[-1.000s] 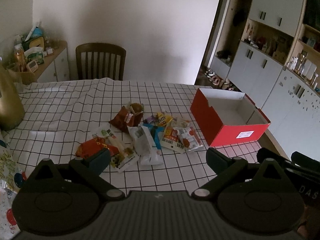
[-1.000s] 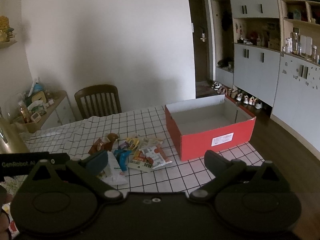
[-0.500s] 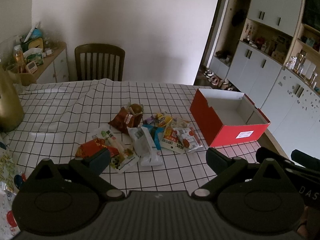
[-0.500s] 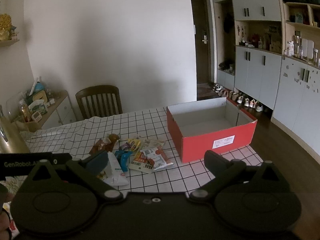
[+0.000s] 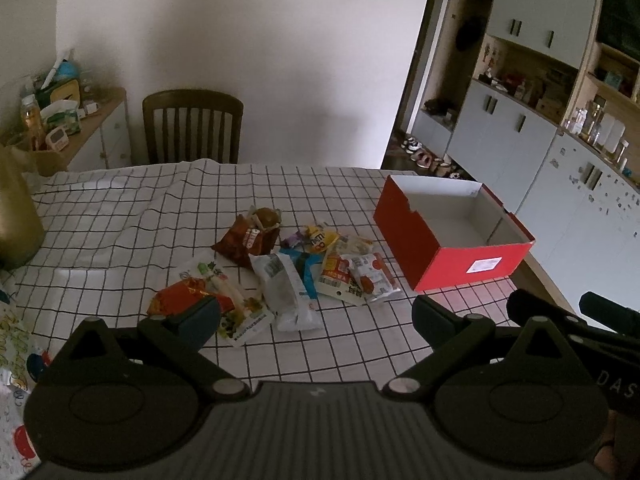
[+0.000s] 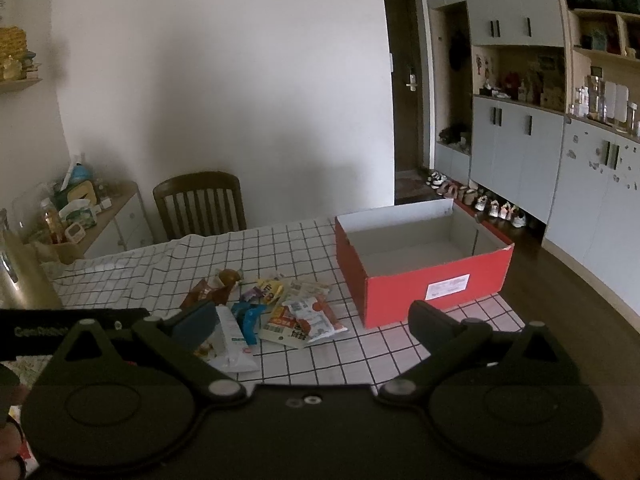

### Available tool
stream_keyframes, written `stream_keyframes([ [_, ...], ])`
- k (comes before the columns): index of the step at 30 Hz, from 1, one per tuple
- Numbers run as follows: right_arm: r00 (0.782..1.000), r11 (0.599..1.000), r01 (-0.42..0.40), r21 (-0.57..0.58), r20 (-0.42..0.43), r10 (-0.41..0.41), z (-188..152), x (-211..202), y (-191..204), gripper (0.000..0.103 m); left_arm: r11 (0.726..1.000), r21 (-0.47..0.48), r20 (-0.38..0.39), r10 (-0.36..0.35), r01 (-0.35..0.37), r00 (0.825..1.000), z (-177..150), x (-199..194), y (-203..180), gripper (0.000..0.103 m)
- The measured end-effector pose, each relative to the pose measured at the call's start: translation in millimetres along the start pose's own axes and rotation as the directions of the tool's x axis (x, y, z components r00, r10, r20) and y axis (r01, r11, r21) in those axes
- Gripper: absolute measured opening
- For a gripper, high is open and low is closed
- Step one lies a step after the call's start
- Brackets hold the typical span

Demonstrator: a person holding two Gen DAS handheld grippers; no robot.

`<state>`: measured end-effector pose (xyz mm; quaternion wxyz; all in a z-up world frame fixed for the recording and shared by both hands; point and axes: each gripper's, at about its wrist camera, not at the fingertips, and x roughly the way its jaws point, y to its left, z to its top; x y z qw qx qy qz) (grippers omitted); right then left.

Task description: Organize snacks

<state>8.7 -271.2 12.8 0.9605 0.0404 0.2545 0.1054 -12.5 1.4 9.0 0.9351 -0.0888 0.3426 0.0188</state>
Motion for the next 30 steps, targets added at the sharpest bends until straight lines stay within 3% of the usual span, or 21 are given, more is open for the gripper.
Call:
stream_keyframes([
  [10,1.0,1.0,-0.015,-0.021,-0.018,0.015,5,14,0,0.102,0.999,-0.038,-0.024,0.002,-0.003,1.0,4,15,6,0.102],
  [20,0.993,0.996,-0.079,-0.042,-0.096,0.075,8,67,1,0.101,0.995,-0.093,-0.085,0.027,-0.035,0.996,9,53,29,0.102],
  [30,0.979,0.994,-0.071,-0.084,-0.198,0.053,-9,133,-17,0.094,0.982,-0.107,-0.185,0.134,-0.156,0.974,-10,100,73,0.102],
])
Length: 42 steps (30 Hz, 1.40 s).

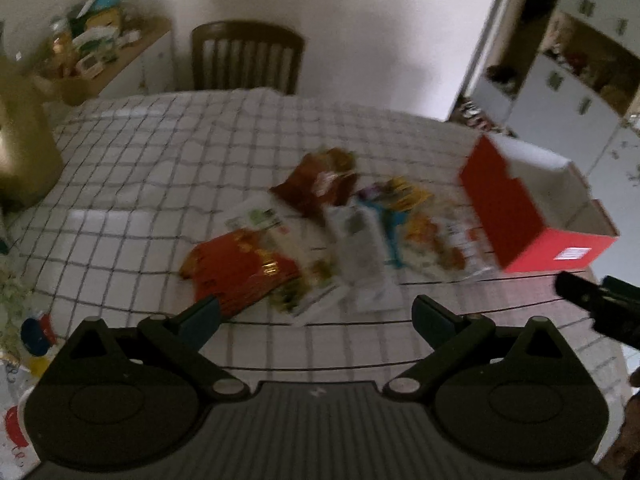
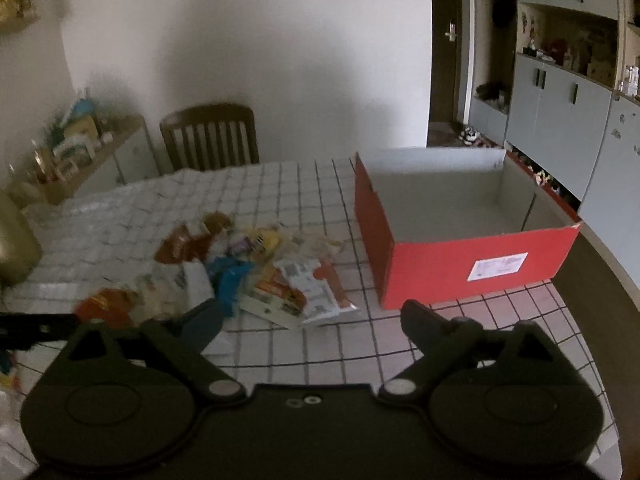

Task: Organize snacks
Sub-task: 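Grasp the red chip bag with the left gripper while the right grasps the white-orange packet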

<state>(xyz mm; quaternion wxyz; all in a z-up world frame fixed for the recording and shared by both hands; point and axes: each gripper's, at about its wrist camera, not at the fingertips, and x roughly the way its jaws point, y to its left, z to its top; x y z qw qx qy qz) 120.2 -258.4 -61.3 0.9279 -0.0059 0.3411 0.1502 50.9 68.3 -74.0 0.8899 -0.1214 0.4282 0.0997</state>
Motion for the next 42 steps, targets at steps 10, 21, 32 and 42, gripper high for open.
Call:
stream_keyframes([
  [10,0.995,1.0,0.0,-0.006,-0.099,-0.001,16,72,-18,0.083,0.97,-0.227,-0.15,0.053,-0.086,0.987,34,56,59,0.102],
  [21,0.984,0.991,-0.067,-0.118,-0.172,0.046,35,128,-7,0.08,0.91,-0.376,-0.339,0.043,-0.177,0.94,65,114,85,0.102],
  [32,0.964,0.965,-0.085,-0.247,-0.265,0.018,29,169,3,0.076,0.871,-0.436,-0.429,0.021,-0.227,0.903,62,151,89,0.102],
  [42,0.958,0.976,-0.072,-0.204,-0.287,0.011,22,184,1,0.065,0.868,-0.435,-0.435,0.031,-0.241,0.9,58,162,87,0.101],
])
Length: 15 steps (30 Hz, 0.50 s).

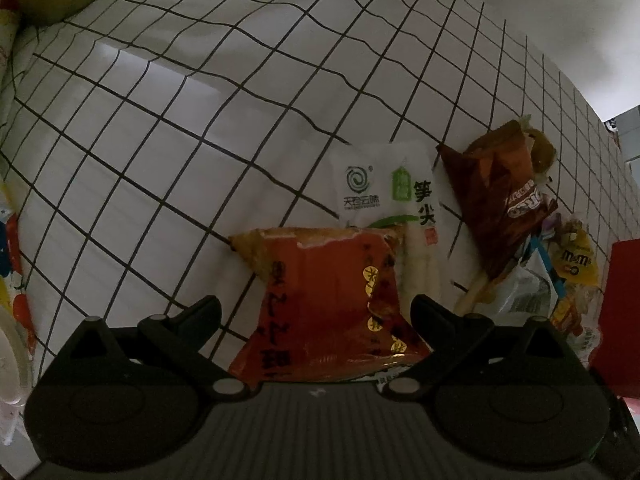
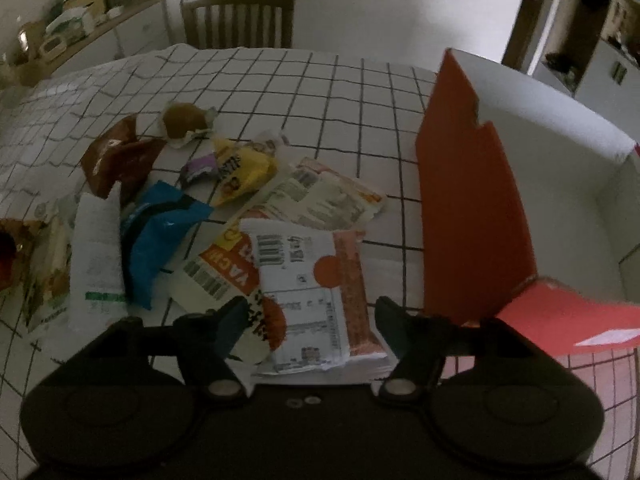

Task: Organize snacks
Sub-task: 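Grasp the red chip bag with the left gripper while the right grasps the white-orange packet, then carry the red chip bag and white-orange packet over the red box with both grippers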

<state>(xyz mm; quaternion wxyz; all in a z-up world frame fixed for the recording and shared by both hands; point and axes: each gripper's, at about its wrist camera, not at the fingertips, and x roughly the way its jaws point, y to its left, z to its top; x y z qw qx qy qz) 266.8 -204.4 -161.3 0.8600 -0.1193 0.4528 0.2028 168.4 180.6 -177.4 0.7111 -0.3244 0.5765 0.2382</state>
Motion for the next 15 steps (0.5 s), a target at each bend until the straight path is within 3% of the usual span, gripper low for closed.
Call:
stream_keyframes([
  [3,1.0,0.999,-0.005,0.031,-0.006,0.005,-2,3,-6,0.055,1.0,-0.01,0.006,-0.005,0.006,1.0,0,0,1,0.097],
  [6,1.0,1.0,0.001,0.026,0.0,-0.001,-4,3,-6,0.052,1.0,0.001,0.034,-0.005,0.005,0.999,-2,-6,0,0.092],
  [8,1.0,0.999,0.003,0.033,0.0,-0.003,-4,2,-6,0.051,1.0,0.003,0.044,-0.019,0.019,0.999,-3,-10,-1,0.082],
  [15,1.0,0.999,0.01,0.049,0.004,-0.01,-9,-11,-2,0.05,0.999,0.021,0.064,-0.036,0.035,0.997,-7,-19,0,0.068],
])
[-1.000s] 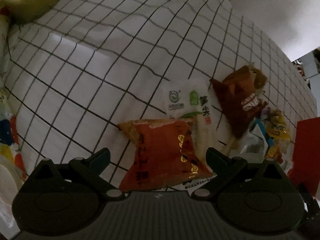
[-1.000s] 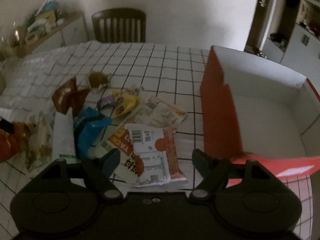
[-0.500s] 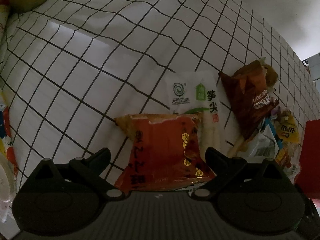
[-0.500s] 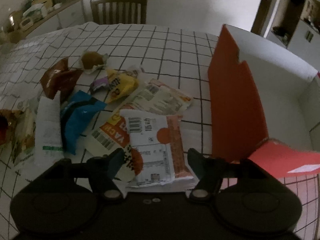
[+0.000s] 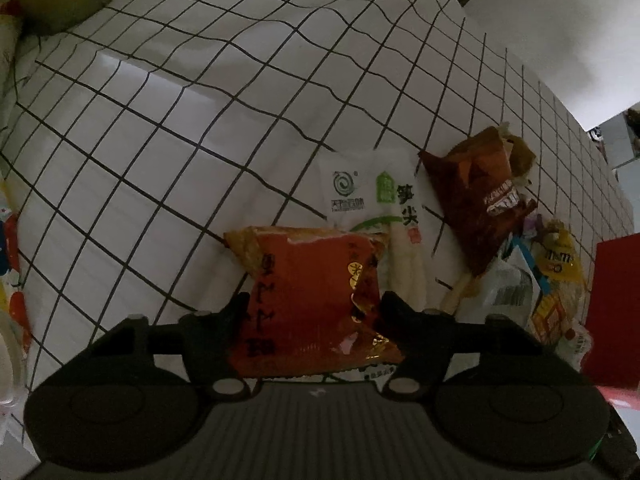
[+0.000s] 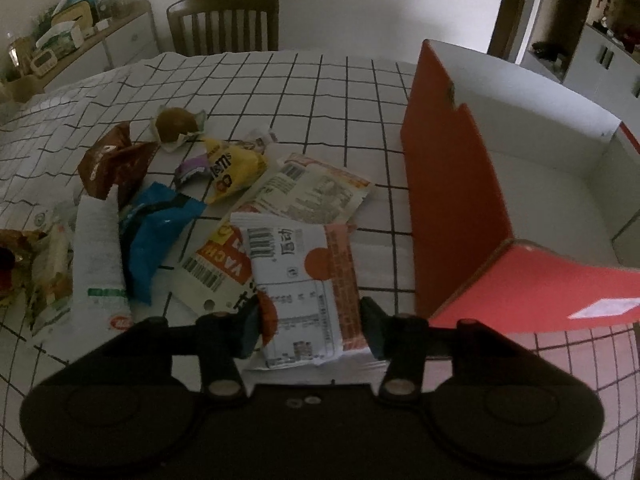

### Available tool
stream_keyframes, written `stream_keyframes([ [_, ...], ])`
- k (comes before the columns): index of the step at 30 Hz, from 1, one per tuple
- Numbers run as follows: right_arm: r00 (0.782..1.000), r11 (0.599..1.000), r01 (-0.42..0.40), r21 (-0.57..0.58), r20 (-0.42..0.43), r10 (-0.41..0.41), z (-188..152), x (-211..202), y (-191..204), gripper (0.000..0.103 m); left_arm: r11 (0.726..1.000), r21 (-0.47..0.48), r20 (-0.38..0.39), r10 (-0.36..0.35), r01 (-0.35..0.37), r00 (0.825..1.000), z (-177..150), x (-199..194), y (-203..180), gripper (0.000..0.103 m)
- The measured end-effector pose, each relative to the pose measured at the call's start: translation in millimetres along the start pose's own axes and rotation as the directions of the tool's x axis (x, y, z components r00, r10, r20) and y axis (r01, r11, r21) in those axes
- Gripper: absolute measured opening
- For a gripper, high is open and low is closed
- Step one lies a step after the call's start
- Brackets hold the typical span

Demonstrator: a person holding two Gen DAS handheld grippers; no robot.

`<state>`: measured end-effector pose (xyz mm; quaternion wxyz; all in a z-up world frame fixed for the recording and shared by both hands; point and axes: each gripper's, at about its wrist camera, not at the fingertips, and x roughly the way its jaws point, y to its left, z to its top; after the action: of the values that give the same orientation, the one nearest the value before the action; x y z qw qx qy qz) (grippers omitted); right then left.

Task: Organize snacks
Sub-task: 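Carry the red chip bag and white-orange packet over the red box with both grippers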

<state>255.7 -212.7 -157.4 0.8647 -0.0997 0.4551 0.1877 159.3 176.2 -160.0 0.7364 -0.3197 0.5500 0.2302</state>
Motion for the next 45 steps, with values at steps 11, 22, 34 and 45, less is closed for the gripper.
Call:
stream_keyframes([
  [11,0.999,0.999,-0.011,0.049,0.04,0.009,-13,-55,4,0.049,0.998,0.044,0.044,-0.038,0.036,0.998,-23,-27,16,0.064],
  [22,0.994,0.997,-0.003,0.075,0.107,-0.005,-32,-130,11,0.049,0.974,0.173,0.07,-0.162,0.148,0.984,-62,-82,5,0.062],
  [34,0.985,0.993,0.004,0.12,0.171,-0.025,-40,-186,-10,0.049,0.892,0.381,0.068,-0.29,0.243,0.955,-108,-127,-67,0.06],
  [45,0.979,0.993,0.003,0.121,0.203,-0.028,-24,-196,-77,0.049,0.838,0.473,0.058,-0.34,0.274,0.939,-136,-137,-179,0.059],
])
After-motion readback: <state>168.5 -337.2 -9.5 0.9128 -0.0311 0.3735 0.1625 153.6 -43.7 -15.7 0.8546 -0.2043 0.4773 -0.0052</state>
